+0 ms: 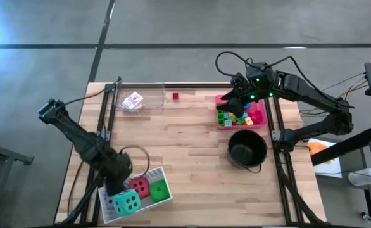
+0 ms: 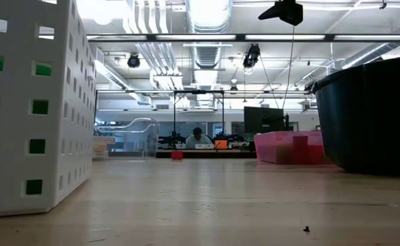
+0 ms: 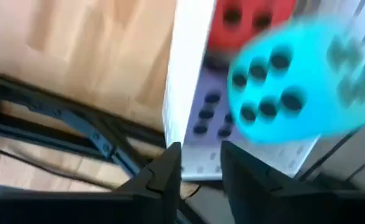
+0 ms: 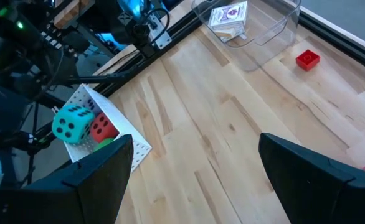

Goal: Pick & Place Toys
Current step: Put the red game piece into the red bin

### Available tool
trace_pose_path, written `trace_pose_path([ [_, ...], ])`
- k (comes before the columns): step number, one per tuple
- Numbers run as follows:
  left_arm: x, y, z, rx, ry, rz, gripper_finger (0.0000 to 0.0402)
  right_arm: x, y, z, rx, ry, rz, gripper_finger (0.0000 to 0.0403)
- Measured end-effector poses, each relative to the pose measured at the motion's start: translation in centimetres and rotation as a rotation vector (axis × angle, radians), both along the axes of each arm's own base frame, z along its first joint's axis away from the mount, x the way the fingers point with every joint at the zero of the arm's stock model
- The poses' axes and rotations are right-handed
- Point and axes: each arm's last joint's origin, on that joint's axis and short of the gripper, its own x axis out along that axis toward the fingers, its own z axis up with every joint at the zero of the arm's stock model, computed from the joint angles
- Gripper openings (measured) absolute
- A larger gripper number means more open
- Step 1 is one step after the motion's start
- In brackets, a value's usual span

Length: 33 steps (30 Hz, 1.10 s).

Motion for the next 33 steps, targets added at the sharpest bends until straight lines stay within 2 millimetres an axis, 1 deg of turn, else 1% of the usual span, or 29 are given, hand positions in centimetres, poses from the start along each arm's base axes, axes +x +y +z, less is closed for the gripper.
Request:
trace_pose_path([
  [2, 1.1, 1.4, 0.8, 0.020, -0.037, 0.062, 0.0097, 0.0, 0.0, 0.0, -0.001, -0.003, 0.000, 0.0338],
  [4, 2.4, 3.3, 1.2, 0.053, -0.062, 0.158, 0.0077, 0.0, 0.0, 0.1, -0.003, -0.008, 0.000, 0.0338],
  [8, 5.3, 8.6, 1.4, 0.066, -0.098, 0.327, 0.0037, 0.1, 0.0, 0.2, -0.016, -0.027, 0.004, 0.0338],
  [11, 7.2, 12.8, 1.2, 0.092, -0.127, 0.388, 0.0009, 0.2, -0.1, 0.2, -0.016, -0.028, 0.004, 0.0338],
  [12, 7.8, 14.0, 1.2, 0.095, -0.140, 0.408, 0.0005, 0.2, -0.1, 0.2, -0.016, -0.027, 0.005, 0.0338],
  [15, 9.8, 17.6, 1.0, 0.120, -0.169, 0.443, 0.0005, 0.1, 0.0, 0.2, -0.015, -0.021, 0.004, 0.0338],
  [17, 11.2, 19.6, 0.9, 0.146, -0.181, 0.431, 0.0005, 0.1, 0.0, 0.1, -0.013, -0.017, 0.005, 0.0338],
  [20, 13.4, 22.1, 0.6, 0.178, -0.190, 0.404, 0.0005, 0.1, 0.0, 0.1, -0.012, -0.015, 0.004, 0.0338],
  [25, 16.7, 26.3, -0.4, 0.201, -0.185, 0.420, 0.0005, 0.1, 0.0, 0.1, 0.008, -0.014, -0.008, 0.0338],
  [28, 18.2, 28.5, -1.1, 0.220, -0.181, 0.439, 0.0005, 0.1, 0.0, 0.1, 0.026, -0.014, -0.020, 0.0338],
  [33, 19.6, 31.9, -2.4, 0.260, -0.164, 0.513, 0.0005, 0.1, 0.0, 0.1, 0.051, -0.014, -0.036, 0.0338],
])
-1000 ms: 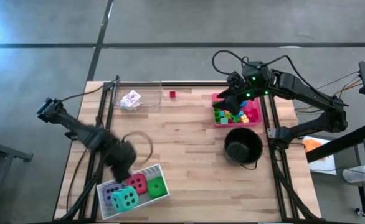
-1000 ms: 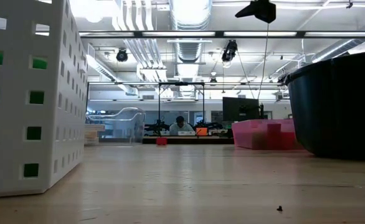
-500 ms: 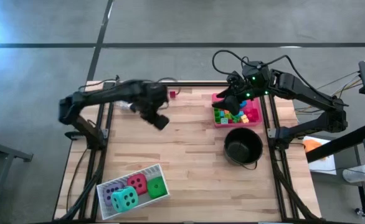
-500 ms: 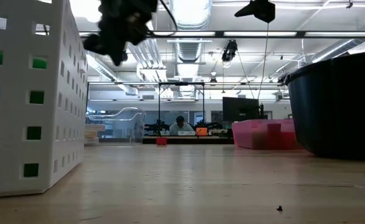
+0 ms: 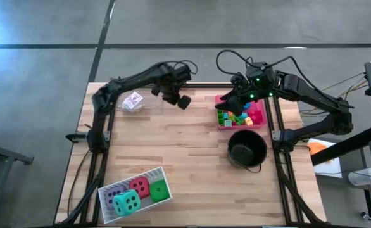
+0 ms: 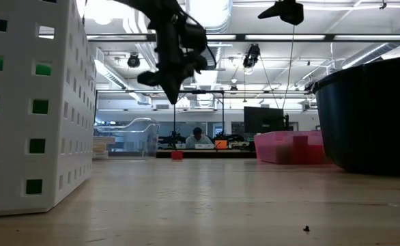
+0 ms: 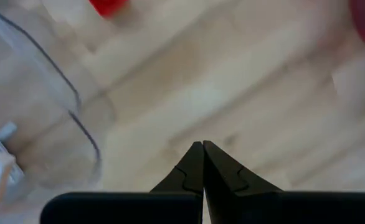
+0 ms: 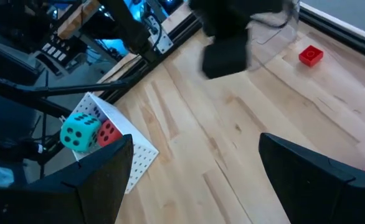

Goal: Pick & Place Toys
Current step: Put the red game piece into the red bin

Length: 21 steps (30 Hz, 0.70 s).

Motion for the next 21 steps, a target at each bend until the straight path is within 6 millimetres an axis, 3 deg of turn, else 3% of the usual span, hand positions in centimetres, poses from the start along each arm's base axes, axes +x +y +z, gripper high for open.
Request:
trace_pose_path([
  [12, 3.0, 5.3, -4.3, -0.029, 0.014, 0.161, 0.0001, 0.0, 0.0, 0.0, 0.043, -0.005, -0.036, 0.0338],
  [21, 2.4, 9.0, -6.1, -0.092, -0.006, 0.311, 0.0001, 0.0, 0.0, 0.1, 0.044, -0.006, -0.037, 0.0338],
])
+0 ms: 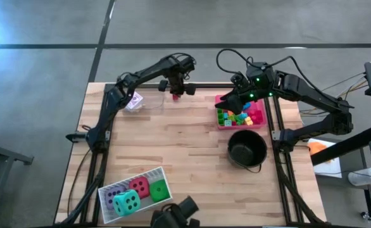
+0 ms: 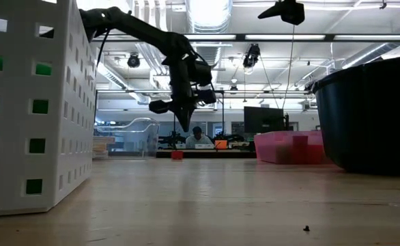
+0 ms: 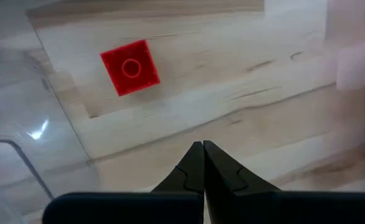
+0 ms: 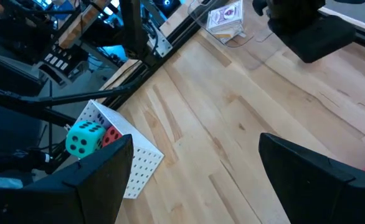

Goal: Pick & Place Toys
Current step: Put the red game piece into the red bin

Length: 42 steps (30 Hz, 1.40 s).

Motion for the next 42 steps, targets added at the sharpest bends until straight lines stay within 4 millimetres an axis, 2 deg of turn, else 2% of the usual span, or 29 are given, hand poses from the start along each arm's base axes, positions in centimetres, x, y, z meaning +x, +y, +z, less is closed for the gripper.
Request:
trace_pose_path([
  [5, -0.4, 0.8, -0.8, -0.023, 0.017, 0.071, 0.0000, 0.0, 0.0, 0.0, -0.002, -0.002, 0.001, 0.0338],
  [16, -2.2, 3.3, -0.9, -0.039, 0.008, 0.209, 0.0000, 0.0, 0.0, 0.0, -0.005, -0.002, 0.003, 0.0338],
  [25, -2.0, 3.4, -1.0, -0.027, 0.002, 0.238, 0.0000, 0.0, 0.0, 0.0, -0.014, -0.002, 0.014, 0.0338],
  [42, -1.8, 3.1, -1.3, -0.009, 0.027, 0.184, 0.0000, 0.0, 0.1, 0.0, -0.001, -0.007, 0.044, 0.0338],
])
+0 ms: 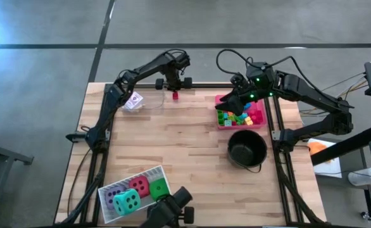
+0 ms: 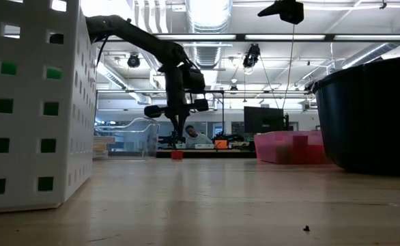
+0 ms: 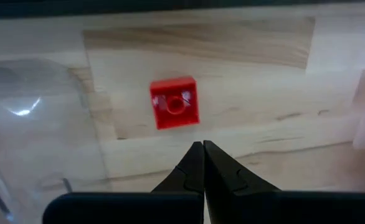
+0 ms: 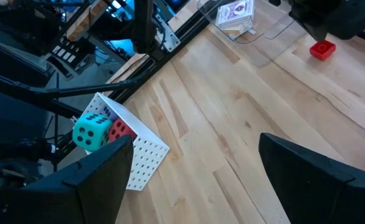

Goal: Pick & Place Toys
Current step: Put the red game piece into the red bin

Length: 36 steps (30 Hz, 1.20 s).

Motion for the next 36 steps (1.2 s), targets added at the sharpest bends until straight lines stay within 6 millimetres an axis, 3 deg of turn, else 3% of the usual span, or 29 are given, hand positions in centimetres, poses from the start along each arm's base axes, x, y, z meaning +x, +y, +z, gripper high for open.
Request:
trace_pose_path([
  [5, -0.1, 0.3, -0.3, -0.007, 0.004, 0.019, 0.0000, 0.0, 0.0, 0.0, 0.001, 0.000, 0.000, 0.0338],
  [12, 0.1, 0.2, -3.3, -0.086, 0.077, 0.002, 0.0000, 0.0, 0.1, 0.0, 0.013, -0.004, 0.013, 0.0338],
  [28, 0.4, 0.4, -3.3, 0.012, 0.118, 0.048, 0.0000, -0.4, 0.2, 0.3, 0.028, -0.016, 0.006, 0.0338],
  [36, 1.0, -0.6, -3.0, 0.055, 0.149, -0.039, 0.0000, -0.5, 0.2, 0.4, 0.026, -0.018, 0.007, 0.0338],
])
